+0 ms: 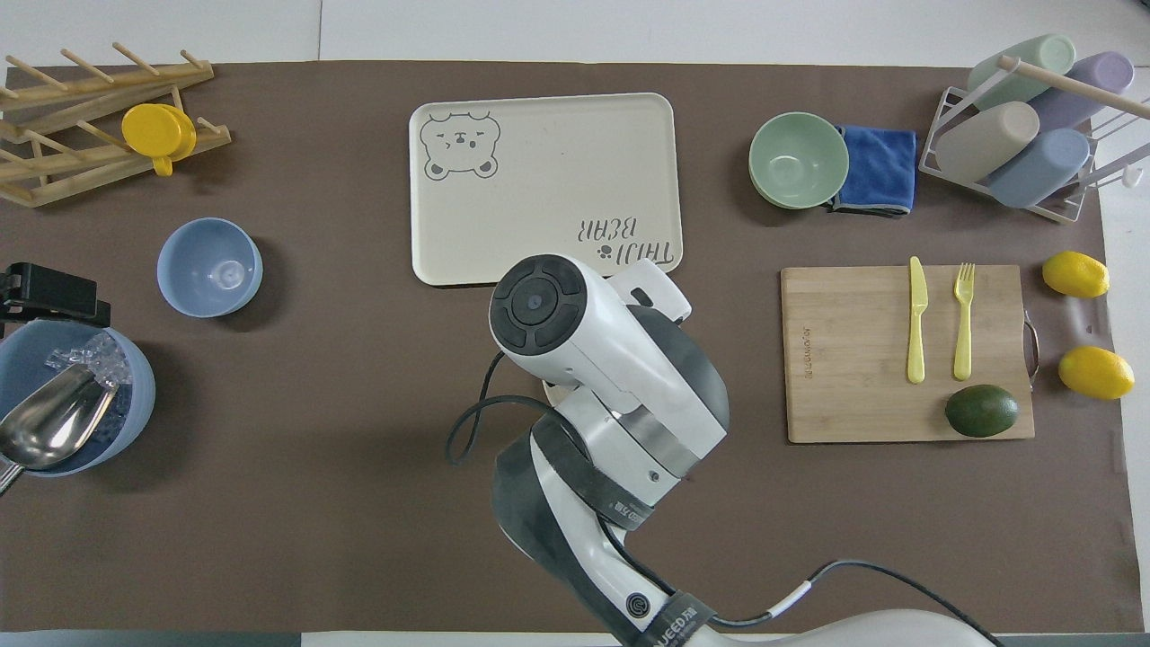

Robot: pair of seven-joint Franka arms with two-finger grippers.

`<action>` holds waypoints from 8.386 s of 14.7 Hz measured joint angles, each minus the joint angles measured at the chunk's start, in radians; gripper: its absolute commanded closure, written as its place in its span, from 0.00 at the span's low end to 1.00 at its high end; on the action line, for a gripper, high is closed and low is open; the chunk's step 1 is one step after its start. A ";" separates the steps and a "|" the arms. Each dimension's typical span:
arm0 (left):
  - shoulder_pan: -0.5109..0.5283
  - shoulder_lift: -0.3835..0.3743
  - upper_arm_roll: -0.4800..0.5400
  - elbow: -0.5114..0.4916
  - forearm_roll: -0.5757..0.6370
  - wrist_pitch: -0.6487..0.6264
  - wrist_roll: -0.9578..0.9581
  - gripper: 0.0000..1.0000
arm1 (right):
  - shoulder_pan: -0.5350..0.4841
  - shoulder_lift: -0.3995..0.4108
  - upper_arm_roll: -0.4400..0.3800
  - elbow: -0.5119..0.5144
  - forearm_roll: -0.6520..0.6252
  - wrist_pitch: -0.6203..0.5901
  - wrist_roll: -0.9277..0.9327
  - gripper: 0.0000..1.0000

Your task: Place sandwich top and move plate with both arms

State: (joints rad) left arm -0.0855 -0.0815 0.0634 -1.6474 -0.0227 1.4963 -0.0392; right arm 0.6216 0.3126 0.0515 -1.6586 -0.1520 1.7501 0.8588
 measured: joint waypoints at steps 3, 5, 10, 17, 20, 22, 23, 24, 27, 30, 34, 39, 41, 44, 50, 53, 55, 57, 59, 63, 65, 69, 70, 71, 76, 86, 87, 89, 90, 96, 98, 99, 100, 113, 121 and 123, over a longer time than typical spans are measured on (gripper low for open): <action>0.003 0.000 0.008 0.000 0.000 0.000 0.000 0.00 | -0.002 0.010 0.000 -0.015 0.042 0.062 0.001 1.00; 0.018 0.000 0.010 0.000 0.000 0.000 0.000 0.00 | -0.008 0.011 -0.001 -0.028 0.075 0.101 0.001 1.00; 0.031 -0.001 0.011 0.000 0.000 0.000 0.000 0.00 | -0.014 0.011 -0.001 -0.064 0.111 0.171 0.001 0.57; 0.030 -0.013 0.007 0.000 0.000 0.000 0.000 0.00 | -0.013 0.010 -0.001 -0.071 0.167 0.206 0.002 0.19; 0.029 -0.022 0.002 -0.005 0.000 -0.005 0.000 0.00 | -0.019 0.001 -0.004 -0.048 0.214 0.230 0.002 0.00; 0.027 -0.029 -0.005 -0.022 0.000 -0.006 0.000 0.00 | -0.061 -0.028 -0.006 -0.022 0.214 0.227 -0.010 0.00; 0.024 -0.035 -0.009 -0.035 0.000 -0.006 0.000 0.00 | -0.100 -0.052 -0.007 -0.013 0.214 0.209 -0.035 0.00; 0.016 -0.042 -0.013 -0.054 0.000 -0.004 0.000 0.00 | -0.149 -0.082 -0.008 -0.008 0.214 0.180 -0.071 0.00; -0.037 -0.081 -0.022 -0.149 -0.018 0.056 -0.068 0.00 | -0.312 -0.179 -0.014 -0.004 0.215 0.067 -0.198 0.00; -0.110 -0.108 -0.028 -0.255 -0.064 0.175 -0.155 0.00 | -0.463 -0.255 -0.019 -0.005 0.218 -0.076 -0.379 0.00; -0.186 -0.103 -0.029 -0.394 -0.176 0.368 -0.169 0.00 | -0.598 -0.319 -0.022 -0.005 0.218 -0.193 -0.495 0.00; -0.349 -0.016 -0.031 -0.523 -0.298 0.650 -0.223 0.00 | -0.602 -0.339 -0.143 0.002 0.218 -0.272 -0.660 0.00; -0.430 0.059 -0.033 -0.527 -0.312 0.766 -0.285 0.00 | -0.595 -0.339 -0.180 0.005 0.217 -0.287 -0.706 0.00; -0.505 0.153 -0.034 -0.525 -0.348 0.882 -0.311 0.00 | -0.601 -0.338 -0.184 0.030 0.191 -0.316 -0.756 0.00; -0.572 0.258 -0.034 -0.519 -0.363 0.965 -0.296 0.02 | -0.616 -0.327 -0.175 0.055 0.185 -0.315 -0.787 0.00; -0.594 0.288 -0.034 -0.516 -0.363 0.975 -0.285 0.14 | -0.619 -0.321 -0.173 0.058 0.185 -0.316 -0.787 0.00; -0.606 0.298 -0.034 -0.512 -0.391 0.984 -0.285 0.40 | -0.624 -0.316 -0.173 0.074 0.185 -0.316 -0.796 0.00; -0.609 0.300 -0.033 -0.504 -0.407 0.985 -0.284 0.54 | -0.628 -0.312 -0.174 0.093 0.185 -0.316 -0.836 0.00; -0.609 0.301 -0.032 -0.503 -0.411 0.985 -0.285 0.54 | -0.629 -0.310 -0.180 0.101 0.185 -0.316 -0.855 0.00; -0.625 0.316 -0.032 -0.503 -0.414 1.009 -0.285 0.54 | -0.630 -0.300 -0.182 0.100 0.185 -0.277 -0.856 0.00; -0.636 0.329 -0.032 -0.503 -0.415 1.024 -0.285 0.63 | -0.630 -0.296 -0.181 0.100 0.185 -0.276 -0.856 0.00; -0.640 0.333 -0.032 -0.500 -0.435 1.025 -0.288 1.00 | -0.629 -0.294 -0.180 0.084 0.185 -0.275 -0.856 0.00; -0.640 0.329 -0.031 -0.496 -0.455 1.024 -0.288 1.00 | -0.629 -0.294 -0.179 0.084 0.185 -0.274 -0.856 0.00; -0.640 0.325 -0.029 -0.494 -0.471 1.020 -0.288 1.00 | -0.629 -0.294 -0.177 0.084 0.185 -0.274 -0.856 0.00; -0.640 0.327 -0.028 -0.495 -0.485 1.019 -0.293 1.00 | -0.629 -0.295 -0.176 0.084 0.185 -0.274 -0.856 0.00; -0.421 0.312 -0.004 -0.228 -0.492 0.721 -0.296 1.00 | -0.628 -0.298 -0.174 0.084 0.185 -0.274 -0.856 0.00; -0.399 0.323 -0.003 -0.201 -0.492 0.721 -0.296 1.00 | -0.628 -0.298 -0.174 0.084 0.185 -0.274 -0.856 0.00; -0.362 0.366 -0.003 -0.142 -0.494 0.721 -0.296 1.00 | -0.628 -0.298 -0.174 0.084 0.185 -0.274 -0.856 0.00; -0.349 0.396 -0.003 -0.109 -0.496 0.721 -0.296 1.00 | -0.628 -0.298 -0.174 0.084 0.185 -0.274 -0.856 0.00; -0.315 0.622 -0.003 0.079 -0.501 0.734 -0.298 1.00 | -0.628 -0.298 -0.174 0.084 0.185 -0.274 -0.856 0.00; -0.316 0.659 -0.006 0.092 -0.487 0.773 -0.282 1.00 | -0.628 -0.298 -0.174 0.084 0.185 -0.274 -0.856 0.00; -0.318 0.668 -0.012 0.092 -0.480 0.782 -0.268 1.00 | -0.628 -0.298 -0.174 0.084 0.185 -0.274 -0.856 0.00; -0.322 0.672 -0.015 0.092 -0.478 0.789 -0.259 1.00 | -0.628 -0.298 -0.174 0.084 0.185 -0.274 -0.856 0.00; -0.353 0.670 -0.012 0.045 -0.473 0.863 -0.237 0.00 | -0.628 -0.298 -0.174 0.084 0.185 -0.274 -0.856 0.00; -0.241 0.537 0.020 0.074 -0.435 0.634 -0.234 0.00 | -0.628 -0.298 -0.174 0.084 0.185 -0.274 -0.856 0.00; -0.198 0.451 0.042 0.074 -0.378 0.515 -0.233 0.00 | -0.628 -0.298 -0.174 0.084 0.185 -0.274 -0.856 0.00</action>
State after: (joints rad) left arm -0.2831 0.3698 0.1054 -1.5731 -0.4003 2.0113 -0.2723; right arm -0.0065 0.0143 -0.1227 -1.5749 0.0326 1.4756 0.0032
